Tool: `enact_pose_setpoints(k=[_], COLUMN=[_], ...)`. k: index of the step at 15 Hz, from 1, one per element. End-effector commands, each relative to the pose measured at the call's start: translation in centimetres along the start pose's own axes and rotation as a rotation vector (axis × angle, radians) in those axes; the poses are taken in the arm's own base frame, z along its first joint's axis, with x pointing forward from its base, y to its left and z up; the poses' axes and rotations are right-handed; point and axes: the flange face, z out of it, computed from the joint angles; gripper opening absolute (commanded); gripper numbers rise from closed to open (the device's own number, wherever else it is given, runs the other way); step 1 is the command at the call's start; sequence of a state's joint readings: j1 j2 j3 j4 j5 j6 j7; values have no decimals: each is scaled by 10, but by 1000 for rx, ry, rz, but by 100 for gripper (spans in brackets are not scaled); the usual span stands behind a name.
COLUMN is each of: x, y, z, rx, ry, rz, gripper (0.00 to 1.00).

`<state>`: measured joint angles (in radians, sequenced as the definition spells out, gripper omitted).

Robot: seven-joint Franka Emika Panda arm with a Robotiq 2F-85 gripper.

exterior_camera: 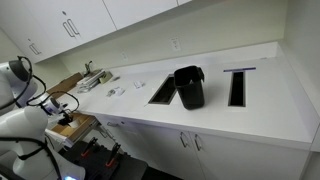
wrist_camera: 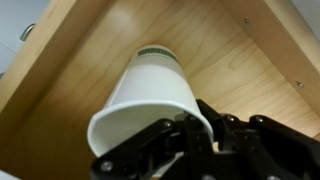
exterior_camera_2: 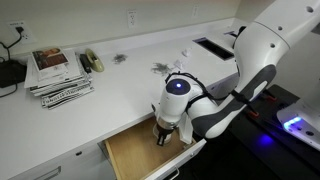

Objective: Remove the cup from the drawer and put the white object inside.

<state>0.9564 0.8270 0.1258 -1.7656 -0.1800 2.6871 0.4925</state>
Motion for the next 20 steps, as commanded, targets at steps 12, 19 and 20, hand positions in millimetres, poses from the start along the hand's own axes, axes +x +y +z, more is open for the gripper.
enact_pose_setpoints(k=[12, 19, 20], x=[29, 95, 101], y=[-27, 62, 73], z=[-177, -210, -211], rx=[-279, -273, -265], ry=[203, 292, 298], rz=[-115, -25, -14], gripper=[2, 2, 2])
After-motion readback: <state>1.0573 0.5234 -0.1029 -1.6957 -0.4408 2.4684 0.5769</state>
